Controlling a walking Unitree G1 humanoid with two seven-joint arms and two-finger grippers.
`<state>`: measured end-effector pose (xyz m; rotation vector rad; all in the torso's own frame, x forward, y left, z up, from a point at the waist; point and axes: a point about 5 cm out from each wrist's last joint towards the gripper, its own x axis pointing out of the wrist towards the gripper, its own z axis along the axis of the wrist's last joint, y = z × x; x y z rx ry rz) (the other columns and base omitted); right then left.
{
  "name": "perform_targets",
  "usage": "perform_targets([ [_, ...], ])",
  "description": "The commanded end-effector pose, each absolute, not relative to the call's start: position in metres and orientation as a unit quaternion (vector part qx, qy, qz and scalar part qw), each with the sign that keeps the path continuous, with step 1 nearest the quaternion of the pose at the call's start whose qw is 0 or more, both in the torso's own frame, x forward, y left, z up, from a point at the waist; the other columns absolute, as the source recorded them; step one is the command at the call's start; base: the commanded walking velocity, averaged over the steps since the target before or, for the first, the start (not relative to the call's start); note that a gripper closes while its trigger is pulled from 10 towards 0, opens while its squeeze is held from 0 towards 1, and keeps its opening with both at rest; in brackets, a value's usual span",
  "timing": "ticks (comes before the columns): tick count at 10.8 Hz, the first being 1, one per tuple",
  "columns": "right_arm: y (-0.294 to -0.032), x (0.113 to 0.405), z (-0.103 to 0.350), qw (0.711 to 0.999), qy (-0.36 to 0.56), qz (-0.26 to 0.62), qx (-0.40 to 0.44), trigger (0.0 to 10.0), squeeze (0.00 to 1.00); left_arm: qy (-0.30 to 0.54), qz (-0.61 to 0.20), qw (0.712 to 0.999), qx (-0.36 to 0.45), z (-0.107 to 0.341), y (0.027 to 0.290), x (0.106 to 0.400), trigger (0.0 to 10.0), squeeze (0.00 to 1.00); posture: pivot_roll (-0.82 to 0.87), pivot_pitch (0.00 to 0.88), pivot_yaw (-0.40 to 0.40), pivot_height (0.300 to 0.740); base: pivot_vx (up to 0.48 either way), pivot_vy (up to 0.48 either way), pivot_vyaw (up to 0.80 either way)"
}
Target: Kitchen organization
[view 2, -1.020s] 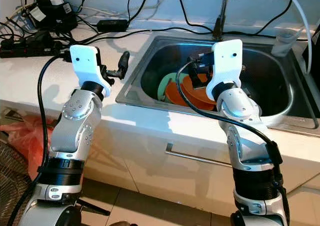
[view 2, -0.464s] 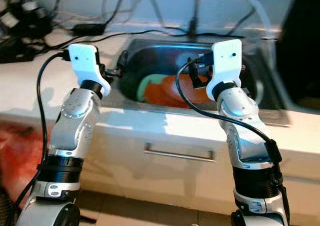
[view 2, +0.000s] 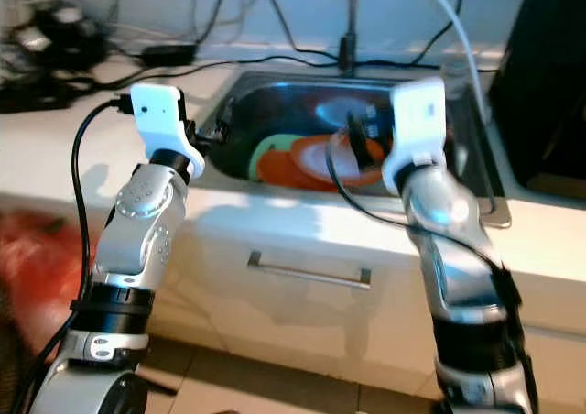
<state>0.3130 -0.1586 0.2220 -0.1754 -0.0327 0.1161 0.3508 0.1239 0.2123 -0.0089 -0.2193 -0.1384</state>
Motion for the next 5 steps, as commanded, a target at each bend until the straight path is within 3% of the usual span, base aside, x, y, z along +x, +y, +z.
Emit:
perform_targets([
  [1, -0.153, 0.3111, 0.2273, 0.993, -0.028, 0.069, -0.087, 10.0, 0.0, -0.104, -0.057, 0.993, -0.002, 0.2088, 0.1287, 0.3513, 10.0, 0.0, -0.06, 0.0, 0.062, 0.74, 0.0, 0.0, 0.0],
  [4, -0.1526, 0.3102, 0.2261, 0.994, -0.027, 0.07, -0.086, 10.0, 0.0, -0.101, -0.057, 0.993, -0.005, 0.2082, 0.1287, 0.3514, 10.0, 0.0, -0.06, 0.0, 0.061, 0.74, 0.0, 0.0, 0.0],
  [5, -0.1498, 0.3091, 0.2232, 0.994, -0.027, 0.07, -0.079, 10.0, 0.0, -0.093, -0.063, 0.994, -0.009, 0.2055, 0.1269, 0.3514, 10.0, 0.0, -0.06, 0.0, 0.064, 0.74, -0.311, 0.0, 0.0],
])
